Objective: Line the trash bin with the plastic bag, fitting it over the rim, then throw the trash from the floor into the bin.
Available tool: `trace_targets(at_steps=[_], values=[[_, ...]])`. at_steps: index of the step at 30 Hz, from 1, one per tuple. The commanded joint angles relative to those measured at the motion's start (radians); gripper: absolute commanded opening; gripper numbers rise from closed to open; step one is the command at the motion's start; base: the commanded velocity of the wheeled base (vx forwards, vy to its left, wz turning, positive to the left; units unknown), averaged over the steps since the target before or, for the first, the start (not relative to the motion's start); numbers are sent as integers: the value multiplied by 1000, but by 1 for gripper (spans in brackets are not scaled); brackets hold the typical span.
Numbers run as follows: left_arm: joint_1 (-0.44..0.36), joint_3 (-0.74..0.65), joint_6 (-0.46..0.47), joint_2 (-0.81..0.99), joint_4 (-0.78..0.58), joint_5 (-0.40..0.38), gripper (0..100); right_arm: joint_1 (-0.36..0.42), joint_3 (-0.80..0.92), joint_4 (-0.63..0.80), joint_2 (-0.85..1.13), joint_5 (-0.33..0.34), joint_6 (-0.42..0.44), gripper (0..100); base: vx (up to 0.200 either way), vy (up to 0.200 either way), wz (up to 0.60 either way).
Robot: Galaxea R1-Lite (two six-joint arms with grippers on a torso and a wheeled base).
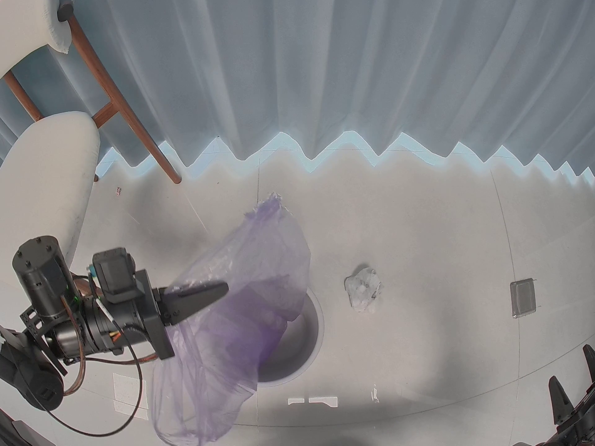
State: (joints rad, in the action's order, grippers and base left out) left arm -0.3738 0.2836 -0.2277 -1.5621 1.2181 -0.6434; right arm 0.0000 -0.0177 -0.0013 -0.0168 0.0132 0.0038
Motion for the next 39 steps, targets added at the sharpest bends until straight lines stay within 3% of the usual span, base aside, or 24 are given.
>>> trace_targets(at_steps=[1,5,7,12,15,20,25,28,29,30,33,35,39], values=[[-33,-57,91,-44,6,2,0,0,18,1,17,-2,-8,100,0,0,0],[-23,-66,163,-52,1,8,0,0,16,1,17,-1,-36,100,0,0,0],[-8,-75,174,-62,0,45,0,0,18,0,17,-4,24,100,0,0,0],[-20,-83,182,-84,6,139,0,0,18,1,17,-2,2,100,0,0,0],[-89,-109,174,-78,6,137,0,0,18,0,17,-2,1,100,0,0,0],[-139,-159,191,-85,8,142,0,0,16,1,17,4,-19,100,0,0,0],[-128,-159,215,-78,8,128,0,2,-25,-32,12,37,-10,100,0,0,0],[-120,-175,237,-49,9,25,0,46,-314,-125,-120,105,211,100,0,0,0],[-119,-179,241,-44,9,-1,0,52,-357,-129,-144,110,245,100,0,0,0],[-105,-199,252,-22,9,-114,0,66,-489,-117,-226,137,328,100,0,0,0],[-69,-215,255,1,9,-236,0,66,-539,-63,-353,235,355,100,0,0,0],[-46,-212,255,7,9,-259,0,66,-524,-48,-402,261,361,100,0,0,0],[10,-193,246,63,14,-351,0,77,-381,-51,-549,369,364,100,0,0,0]])
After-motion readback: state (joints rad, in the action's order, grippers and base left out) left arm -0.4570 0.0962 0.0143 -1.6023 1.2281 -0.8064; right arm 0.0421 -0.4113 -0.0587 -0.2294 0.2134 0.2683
